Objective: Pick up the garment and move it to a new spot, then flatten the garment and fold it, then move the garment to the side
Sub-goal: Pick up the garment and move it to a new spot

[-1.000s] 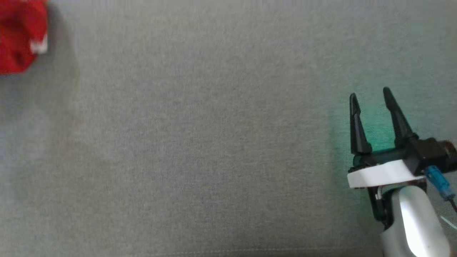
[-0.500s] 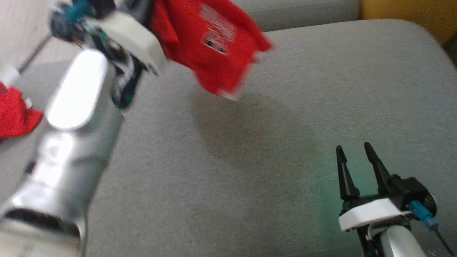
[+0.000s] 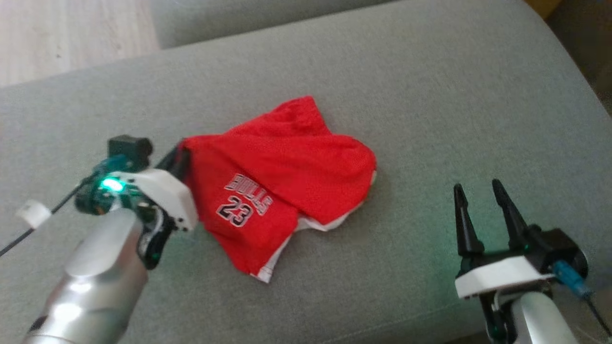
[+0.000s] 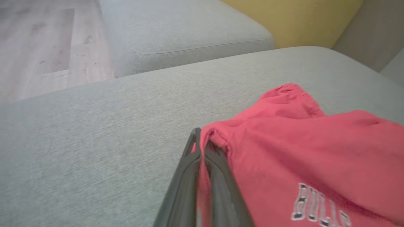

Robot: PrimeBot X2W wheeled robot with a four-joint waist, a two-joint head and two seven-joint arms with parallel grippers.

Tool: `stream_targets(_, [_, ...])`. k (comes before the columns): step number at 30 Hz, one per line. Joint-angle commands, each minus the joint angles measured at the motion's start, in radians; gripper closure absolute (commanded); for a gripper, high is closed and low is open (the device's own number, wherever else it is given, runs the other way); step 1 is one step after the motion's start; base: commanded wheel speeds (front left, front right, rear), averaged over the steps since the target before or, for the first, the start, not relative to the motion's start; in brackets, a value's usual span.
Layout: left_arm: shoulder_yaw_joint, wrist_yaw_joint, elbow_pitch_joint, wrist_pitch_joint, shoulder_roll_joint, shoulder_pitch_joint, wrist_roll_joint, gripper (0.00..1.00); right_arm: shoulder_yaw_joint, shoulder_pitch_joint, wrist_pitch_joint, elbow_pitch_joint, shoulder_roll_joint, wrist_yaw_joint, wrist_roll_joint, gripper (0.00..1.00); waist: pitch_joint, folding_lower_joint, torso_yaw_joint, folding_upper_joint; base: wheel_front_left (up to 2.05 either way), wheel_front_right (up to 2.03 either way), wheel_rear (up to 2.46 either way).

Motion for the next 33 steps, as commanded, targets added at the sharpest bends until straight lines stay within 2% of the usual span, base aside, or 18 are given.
stream_targets(1, [0.041, 0.011, -0.014, -0.026, 0.031, -0.073, 0.007, 1.0, 0.024, -0.038, -0.011, -0.034, -0.006, 0.008, 0.002, 0.0, 0.03, -0.0002, -0.022, -0.0001, 0.0, 0.0, 0.0])
stream_targets(6, [0.023, 0.013, 0.09, -0.122, 0.042, -0.114, 0.055, 1.0, 0.02, -0.049, -0.011, -0.034, -0.006, 0.008, 0.0, 0.0, 0.049, -0.0002, -0.023, -0.0001, 0.0, 0.0, 0.0])
stream_targets(7, [0.014, 0.009, 0.107, -0.135, 0.038, -0.12, 0.063, 0.6, 0.018, -0.048, -0.011, -0.031, -0.006, 0.008, -0.001, 0.0, 0.046, -0.0002, -0.019, -0.0001, 0.0, 0.0, 0.0])
stream_targets(9, [-0.006, 0.002, 0.135, -0.156, 0.026, -0.126, 0.073, 0.0, 0.015, -0.044, -0.011, -0.026, -0.006, 0.008, -0.002, 0.0, 0.034, -0.0002, -0.007, -0.0001, 0.0, 0.0, 0.0])
stream_targets(17, [-0.071, -0.017, 0.167, -0.221, 0.006, -0.09, 0.064, 0.0, 0.015, -0.009, -0.011, -0.011, -0.006, 0.008, -0.004, 0.0, -0.058, -0.0002, 0.072, -0.0001, 0.0, 0.0, 0.0])
stream_targets(24, [-0.058, -0.017, 0.09, -0.284, 0.02, 0.02, 0.012, 0.0, 0.005, 0.043, -0.011, -0.006, -0.006, 0.008, -0.001, 0.0, -0.146, -0.0002, 0.159, -0.0001, 0.0, 0.0, 0.0])
stream_targets(27, [-0.044, 0.008, 0.021, -0.298, 0.028, 0.083, 0.013, 0.0, -0.011, 0.06, -0.011, -0.012, -0.006, 0.008, -0.001, 0.0, -0.169, -0.0002, 0.196, -0.0001, 0.0, 0.0, 0.0])
stream_targets(30, [-0.009, 0.057, -0.068, -0.305, 0.03, 0.168, 0.006, 0.0, -0.015, 0.071, -0.011, -0.019, -0.006, 0.008, -0.004, 0.0, -0.185, -0.0002, 0.22, -0.0001, 0.0, 0.0, 0.0])
stream_targets(31, [-0.009, 0.057, -0.068, -0.305, 0.03, 0.168, 0.006, 0.0, -0.015, 0.071, -0.011, -0.019, -0.006, 0.008, -0.004, 0.0, -0.185, -0.0002, 0.22, -0.0001, 0.0, 0.0, 0.0])
stream_targets(33, [0.024, 0.096, -0.149, -0.306, 0.026, 0.234, 0.011, 0.0, -0.017, 0.077, -0.011, -0.025, -0.006, 0.008, -0.008, 0.0, -0.194, -0.0002, 0.233, -0.0001, 0.0, 0.0, 0.0])
